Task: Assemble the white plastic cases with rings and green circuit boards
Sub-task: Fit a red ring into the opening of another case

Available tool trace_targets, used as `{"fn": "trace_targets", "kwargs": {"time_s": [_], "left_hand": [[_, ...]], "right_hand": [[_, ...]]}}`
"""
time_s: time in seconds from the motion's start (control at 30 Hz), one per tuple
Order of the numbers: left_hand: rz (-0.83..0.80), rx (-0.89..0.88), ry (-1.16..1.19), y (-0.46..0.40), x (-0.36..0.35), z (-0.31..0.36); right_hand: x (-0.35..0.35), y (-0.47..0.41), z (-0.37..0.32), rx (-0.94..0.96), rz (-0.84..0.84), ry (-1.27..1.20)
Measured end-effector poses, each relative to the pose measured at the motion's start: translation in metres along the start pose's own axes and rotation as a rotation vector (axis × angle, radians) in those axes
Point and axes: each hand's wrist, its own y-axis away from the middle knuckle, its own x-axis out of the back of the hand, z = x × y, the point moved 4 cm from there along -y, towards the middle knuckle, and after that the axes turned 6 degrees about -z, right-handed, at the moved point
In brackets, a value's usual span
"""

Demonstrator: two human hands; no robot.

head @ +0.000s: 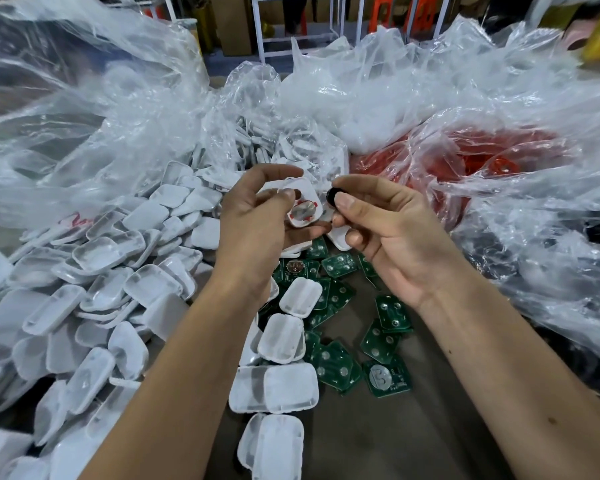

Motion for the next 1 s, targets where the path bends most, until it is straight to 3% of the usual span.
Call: {"fn": "trace_targets", "kwargs": {"time_s": [0.2, 0.3, 0.4, 0.53, 0.8, 1.0], "left_hand": [[-0.008, 0.009, -0.056, 0.000, 0.001, 0.000], [0.020, 0.059, -0.037, -0.001, 0.004, -0.001], [0.024, 0.092, 0.066, -0.001, 0.004, 0.000], [-0.057, 0.121, 0.320, 0.000, -0.001, 0.002], [-0.014, 0.043, 0.222, 0.000, -0.001, 0.001], [0.107, 0.086, 0.162, -0.001, 0.002, -0.004]], "right_hand": [[-0.001, 0.001, -0.002, 0.073, -0.028, -0.033], [-0.003, 0.003, -0.006, 0.170, -0.012, 0.100], [-0.006, 0.005, -0.008, 0.228, 0.006, 0.224], [-0.010, 0.005, -0.008, 0.234, -0.070, 0.120], [-0.009, 0.003, -0.004, 0.129, -0.072, -0.098], [-0.011, 0.004, 0.002, 0.142, -0.069, 0.041]]}}
